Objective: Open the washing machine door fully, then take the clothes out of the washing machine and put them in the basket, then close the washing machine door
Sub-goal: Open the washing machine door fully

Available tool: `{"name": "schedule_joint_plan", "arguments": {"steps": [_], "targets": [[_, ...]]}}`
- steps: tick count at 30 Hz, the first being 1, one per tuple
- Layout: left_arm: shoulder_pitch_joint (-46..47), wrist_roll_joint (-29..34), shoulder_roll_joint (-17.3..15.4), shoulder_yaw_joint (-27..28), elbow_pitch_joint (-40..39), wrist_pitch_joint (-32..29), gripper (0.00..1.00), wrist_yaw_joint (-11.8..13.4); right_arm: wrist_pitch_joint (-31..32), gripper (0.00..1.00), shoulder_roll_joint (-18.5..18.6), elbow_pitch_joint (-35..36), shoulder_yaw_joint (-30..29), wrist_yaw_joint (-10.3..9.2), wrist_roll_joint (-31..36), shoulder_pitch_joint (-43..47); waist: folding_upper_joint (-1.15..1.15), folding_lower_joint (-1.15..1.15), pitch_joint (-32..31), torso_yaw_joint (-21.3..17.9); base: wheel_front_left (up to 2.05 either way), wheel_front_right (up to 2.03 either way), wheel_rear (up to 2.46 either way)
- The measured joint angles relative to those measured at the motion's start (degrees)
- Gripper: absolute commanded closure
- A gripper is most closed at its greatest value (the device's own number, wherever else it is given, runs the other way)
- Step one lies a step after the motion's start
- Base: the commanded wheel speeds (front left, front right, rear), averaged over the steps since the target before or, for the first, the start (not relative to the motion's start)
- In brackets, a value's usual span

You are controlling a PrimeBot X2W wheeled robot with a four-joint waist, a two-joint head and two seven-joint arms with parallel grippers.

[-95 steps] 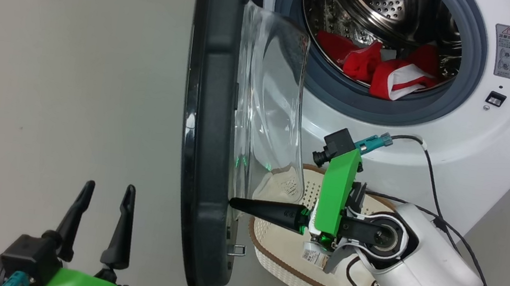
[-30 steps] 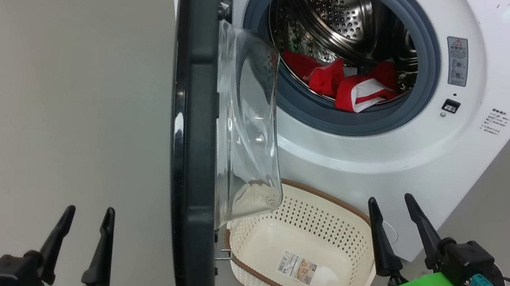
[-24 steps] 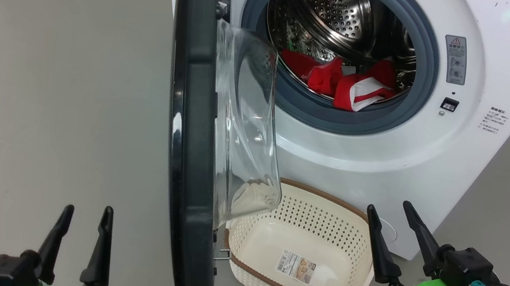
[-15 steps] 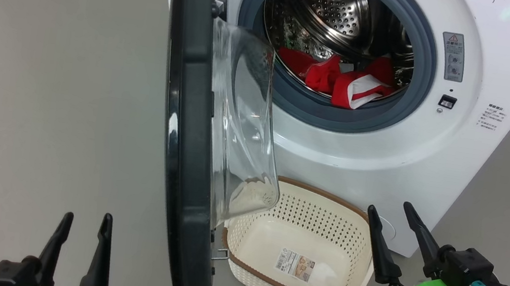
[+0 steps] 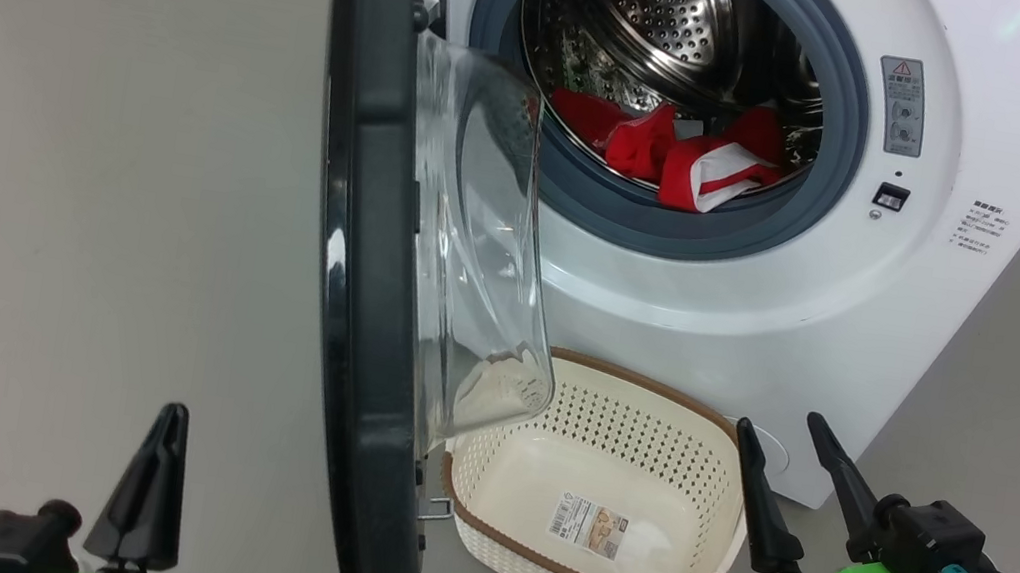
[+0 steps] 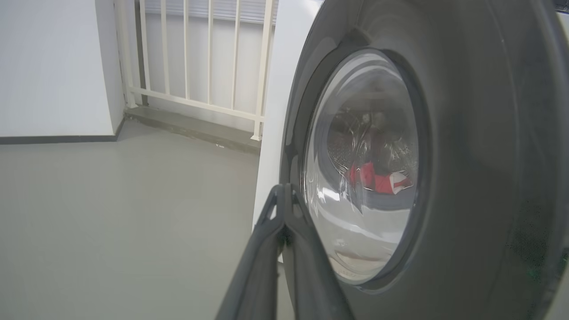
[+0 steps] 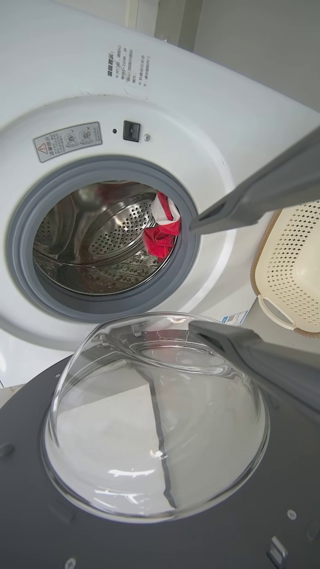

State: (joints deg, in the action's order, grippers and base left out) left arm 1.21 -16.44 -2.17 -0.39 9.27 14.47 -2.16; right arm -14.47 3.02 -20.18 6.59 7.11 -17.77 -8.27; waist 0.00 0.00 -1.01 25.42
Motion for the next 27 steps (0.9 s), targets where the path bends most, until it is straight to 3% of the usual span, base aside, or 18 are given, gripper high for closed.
{"name": "schedule_joint_plan", "arguments": {"steps": [5, 15, 21, 27], "targets": [[0.8, 0.9, 0.0, -0.1, -5.7, 0.0, 1.00, 1.7, 0.0, 0.00, 0.0, -0.2, 0.0, 0.00, -0.3, 0.0, 0.00, 0.00, 0.1, -0.1, 0.00, 0.00, 0.00], [4.8, 2.2, -0.1, -3.4, -22.0, -0.3, 1.00, 2.2, 0.0, 0.00, 0.0, -0.8, 0.0, 0.00, -0.5, 0.0, 0.00, 0.00, -0.3, -0.7, 0.00, 0.00, 0.00], [7.1, 2.3, -0.1, -8.6, -27.8, -3.7, 1.00, 0.5, 0.0, 0.00, 0.0, -0.9, 0.0, 0.00, -0.8, 0.0, 0.00, 0.00, -0.4, -1.0, 0.00, 0.00, 0.00], [7.2, 1.6, -0.2, -15.7, -26.9, -8.1, 1.00, -1.0, 0.0, 0.00, 0.0, -1.0, 0.0, 0.00, -0.8, 0.0, 0.00, 0.00, -0.2, -1.4, 0.00, 0.00, 0.00]]}}
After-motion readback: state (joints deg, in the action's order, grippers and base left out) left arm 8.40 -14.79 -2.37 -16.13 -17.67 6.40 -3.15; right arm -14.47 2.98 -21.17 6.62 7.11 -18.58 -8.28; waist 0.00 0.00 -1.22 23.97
